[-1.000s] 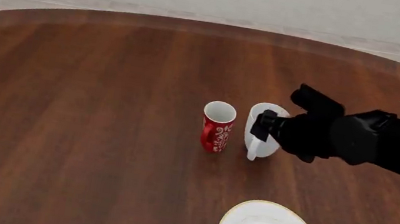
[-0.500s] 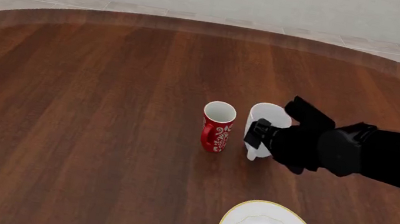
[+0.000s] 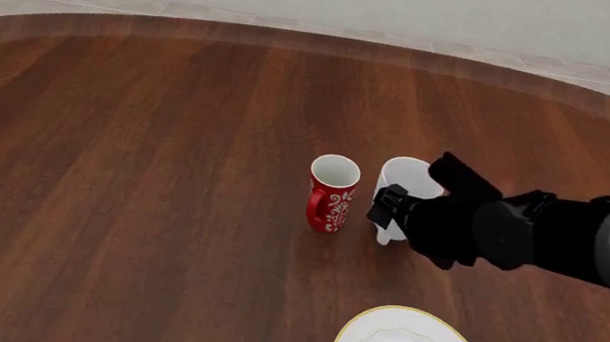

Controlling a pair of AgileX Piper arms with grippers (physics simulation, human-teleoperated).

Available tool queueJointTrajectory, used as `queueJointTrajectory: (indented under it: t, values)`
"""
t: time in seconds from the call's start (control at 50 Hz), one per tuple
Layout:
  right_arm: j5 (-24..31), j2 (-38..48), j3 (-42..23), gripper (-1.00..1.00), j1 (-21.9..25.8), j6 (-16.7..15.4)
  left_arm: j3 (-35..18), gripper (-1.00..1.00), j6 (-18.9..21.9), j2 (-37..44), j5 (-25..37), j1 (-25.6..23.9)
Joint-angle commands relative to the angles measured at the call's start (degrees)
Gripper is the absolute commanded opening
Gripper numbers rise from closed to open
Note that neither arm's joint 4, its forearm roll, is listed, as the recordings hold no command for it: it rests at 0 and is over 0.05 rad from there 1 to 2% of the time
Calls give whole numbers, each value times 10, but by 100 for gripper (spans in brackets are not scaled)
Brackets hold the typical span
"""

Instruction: Put the white mug on the plate.

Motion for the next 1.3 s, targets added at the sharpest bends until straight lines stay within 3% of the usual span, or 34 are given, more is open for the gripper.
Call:
queueJointTrajectory:
  t: [0.02, 0.84, 1.16, 1.18, 1.3]
  values:
    - [2, 14, -11, 100, -5, -2, 0, 100, 0, 0, 0, -1]
    - [-23, 76, -26, 100, 3, 5, 0, 100, 0, 0, 0, -1]
    - [-10, 79, -44, 100, -2, -7, 0, 100, 0, 0, 0, -1]
    - [-8, 78, -45, -100, -2, -9, 0, 100, 0, 0, 0, -1]
    - [-2, 76, -51, -100, -5, -15, 0, 100, 0, 0, 0, -1]
